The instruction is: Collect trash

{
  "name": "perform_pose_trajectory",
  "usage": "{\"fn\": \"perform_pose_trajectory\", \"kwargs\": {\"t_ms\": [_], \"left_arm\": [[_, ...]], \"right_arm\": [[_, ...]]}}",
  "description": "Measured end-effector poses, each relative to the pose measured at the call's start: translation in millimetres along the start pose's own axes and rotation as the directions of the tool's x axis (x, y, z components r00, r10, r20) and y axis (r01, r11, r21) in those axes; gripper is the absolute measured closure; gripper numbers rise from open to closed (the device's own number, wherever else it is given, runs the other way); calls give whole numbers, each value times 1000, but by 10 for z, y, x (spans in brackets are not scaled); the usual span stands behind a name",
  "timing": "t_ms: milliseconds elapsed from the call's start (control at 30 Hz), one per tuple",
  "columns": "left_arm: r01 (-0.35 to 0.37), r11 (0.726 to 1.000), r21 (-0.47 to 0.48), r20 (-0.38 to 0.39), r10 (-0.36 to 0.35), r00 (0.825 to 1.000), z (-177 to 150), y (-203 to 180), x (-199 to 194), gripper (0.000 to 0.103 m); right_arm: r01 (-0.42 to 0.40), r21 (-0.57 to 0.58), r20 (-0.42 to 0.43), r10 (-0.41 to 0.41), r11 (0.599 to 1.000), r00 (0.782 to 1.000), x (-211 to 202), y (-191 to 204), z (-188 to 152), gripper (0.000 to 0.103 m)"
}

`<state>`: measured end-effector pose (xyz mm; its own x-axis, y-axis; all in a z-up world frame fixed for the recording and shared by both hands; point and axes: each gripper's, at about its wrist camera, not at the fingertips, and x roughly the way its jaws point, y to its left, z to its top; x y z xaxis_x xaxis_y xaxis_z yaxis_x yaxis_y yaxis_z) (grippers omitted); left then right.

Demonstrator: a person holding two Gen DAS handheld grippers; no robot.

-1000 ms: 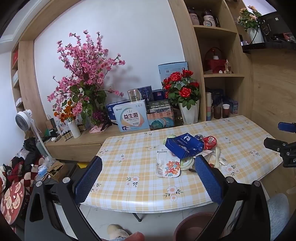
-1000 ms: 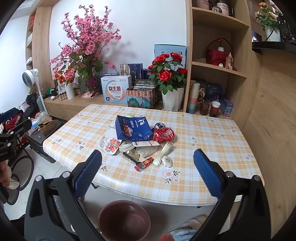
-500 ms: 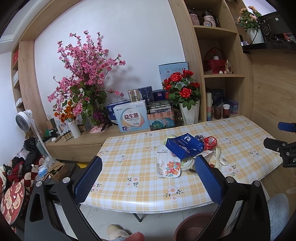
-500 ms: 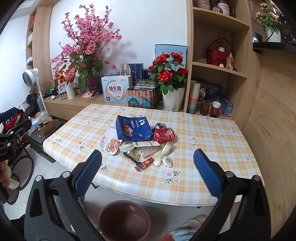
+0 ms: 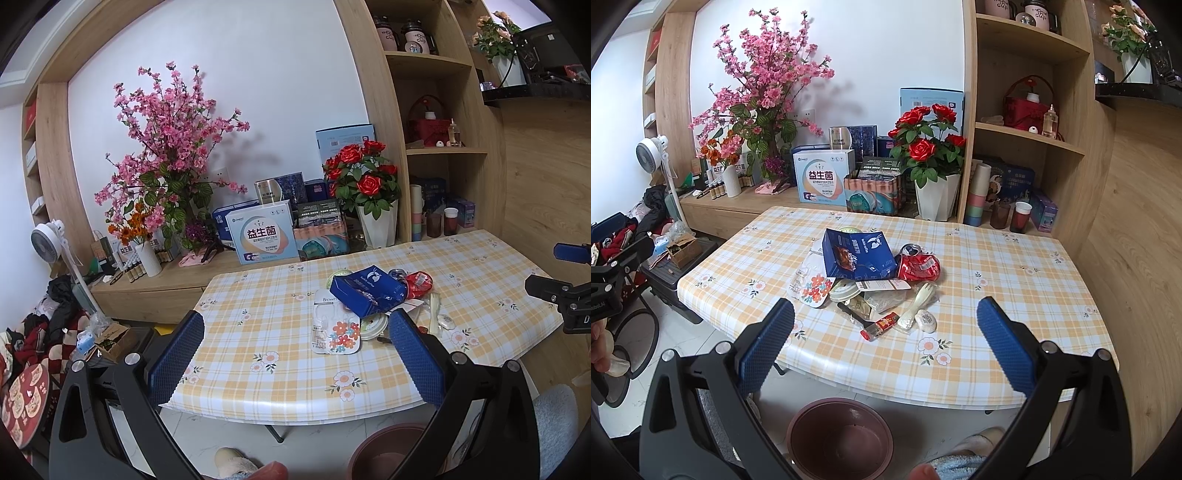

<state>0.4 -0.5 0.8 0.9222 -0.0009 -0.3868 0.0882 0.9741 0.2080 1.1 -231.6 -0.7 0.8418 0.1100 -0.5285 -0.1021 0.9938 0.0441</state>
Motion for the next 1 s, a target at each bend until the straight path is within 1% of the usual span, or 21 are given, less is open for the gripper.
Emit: {"fn": "perform_pose_trajectory", "kwargs": {"t_ms": [1000], "left_arm": [[1, 1000, 0, 0, -1, 1000, 35, 12, -47, 5]], "right_arm": [[-3, 6, -2, 3, 1000, 1000, -11, 10, 12, 5]]}}
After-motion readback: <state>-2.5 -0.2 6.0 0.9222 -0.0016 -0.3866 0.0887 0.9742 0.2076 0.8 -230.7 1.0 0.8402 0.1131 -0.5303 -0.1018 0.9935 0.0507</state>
